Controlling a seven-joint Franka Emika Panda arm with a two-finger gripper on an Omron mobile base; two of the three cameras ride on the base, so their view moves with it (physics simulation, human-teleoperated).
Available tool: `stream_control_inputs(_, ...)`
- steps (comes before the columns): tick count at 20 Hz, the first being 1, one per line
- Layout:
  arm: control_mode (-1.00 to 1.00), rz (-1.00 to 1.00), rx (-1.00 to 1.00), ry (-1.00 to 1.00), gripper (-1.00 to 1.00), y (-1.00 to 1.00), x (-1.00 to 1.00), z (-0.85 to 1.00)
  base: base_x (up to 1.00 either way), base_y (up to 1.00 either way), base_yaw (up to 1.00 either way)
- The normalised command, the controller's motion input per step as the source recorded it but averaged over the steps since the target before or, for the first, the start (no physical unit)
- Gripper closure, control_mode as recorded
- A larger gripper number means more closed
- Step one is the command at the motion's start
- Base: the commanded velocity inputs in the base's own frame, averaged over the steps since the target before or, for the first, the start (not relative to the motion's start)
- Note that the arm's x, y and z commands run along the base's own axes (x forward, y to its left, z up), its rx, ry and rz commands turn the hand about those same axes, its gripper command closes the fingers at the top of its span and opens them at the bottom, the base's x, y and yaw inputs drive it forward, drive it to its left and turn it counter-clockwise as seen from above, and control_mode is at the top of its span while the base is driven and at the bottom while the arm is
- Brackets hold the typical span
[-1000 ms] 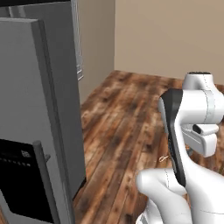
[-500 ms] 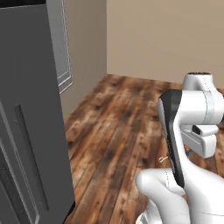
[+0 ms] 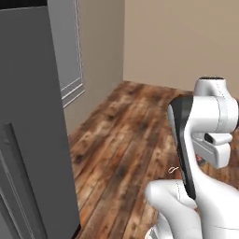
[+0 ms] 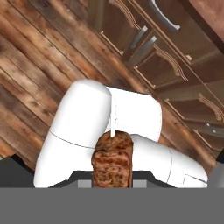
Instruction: Store the kebab skewer in the freezer for long-term storage. Close the freezer door after placing the cooked food.
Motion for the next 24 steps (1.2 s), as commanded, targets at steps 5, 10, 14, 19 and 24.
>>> stream_control_inputs(5,1.0,0.0,0.0,0.0,1.0,0.0,0.0,0.0,0.61,0.02,0.59)
stream_control_inputs(10,1.0,0.0,0.0,0.0,1.0,0.0,0.0,0.0,0.46,-0.05,0.72)
stream_control_inputs(14,1.0,0.0,0.0,0.0,1.0,0.0,0.0,0.0,0.38,-0.22,0.7)
stream_control_inputs(19,1.0,0.0,0.0,0.0,1.0,0.0,0.0,0.0,0.45,-0.18,0.75)
stream_control_inputs(24,1.0,0.0,0.0,0.0,1.0,0.0,0.0,0.0,0.43,-0.21,0.78)
